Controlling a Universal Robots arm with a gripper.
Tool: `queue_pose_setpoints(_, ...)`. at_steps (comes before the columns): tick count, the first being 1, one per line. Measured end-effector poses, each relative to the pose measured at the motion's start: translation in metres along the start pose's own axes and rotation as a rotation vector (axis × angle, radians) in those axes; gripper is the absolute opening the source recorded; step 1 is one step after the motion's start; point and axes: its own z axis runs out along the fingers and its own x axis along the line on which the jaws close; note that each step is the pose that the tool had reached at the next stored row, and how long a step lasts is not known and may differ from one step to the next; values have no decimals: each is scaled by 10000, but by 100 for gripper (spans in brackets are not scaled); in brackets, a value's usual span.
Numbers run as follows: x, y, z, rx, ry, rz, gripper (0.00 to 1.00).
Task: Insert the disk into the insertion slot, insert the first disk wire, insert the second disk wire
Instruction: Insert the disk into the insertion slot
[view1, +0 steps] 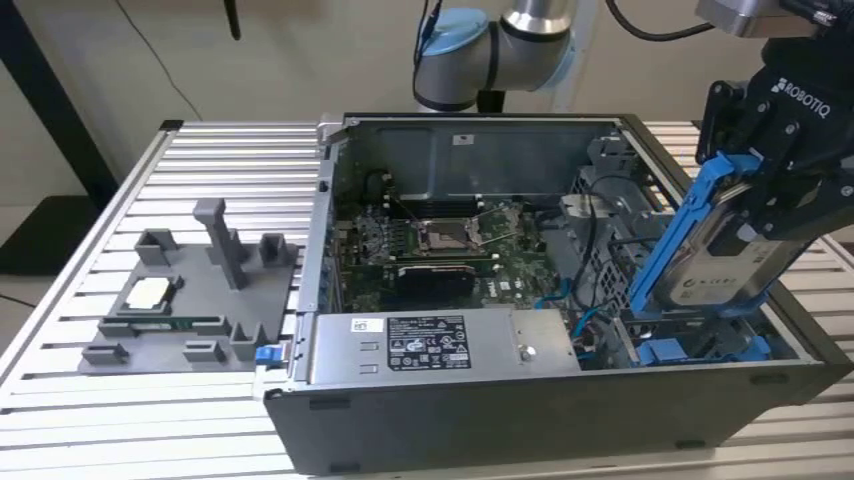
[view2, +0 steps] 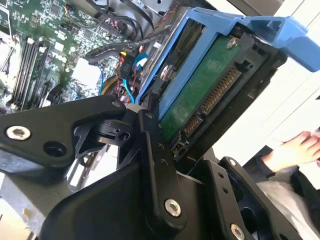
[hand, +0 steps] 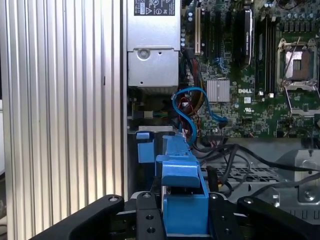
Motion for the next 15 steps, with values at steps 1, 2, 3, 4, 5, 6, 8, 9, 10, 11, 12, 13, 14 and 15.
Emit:
queue_pose_setpoints(1,1,0,6,0,0,0,33)
queue_pose_setpoints(2,3,0,12,0,-1,0,33)
queue_pose_setpoints(3,5,0,16,0,1,1,33)
queue_pose_setpoints(4,9,0,19,0,2,2,33)
queue_pose_setpoints(5,17,-3,24,0,1,2,33)
queue_pose_setpoints(6,26,-5,29,0,1,2,33)
queue_pose_setpoints(8,51,-11,43,0,-1,1,33)
queue_pose_setpoints(9,65,-12,53,0,-3,1,33)
queue_pose_setpoints(10,78,-13,67,0,-7,2,33)
queue_pose_setpoints(11,87,-13,83,-1,-19,2,33)
queue_pose_setpoints(12,90,-14,97,-1,-28,1,33)
queue_pose_setpoints(13,90,-14,106,-1,-31,0,33)
queue_pose_setpoints(14,89,-14,114,0,-42,-1,33)
queue_pose_setpoints(15,90,-14,120,0,-57,-2,33)
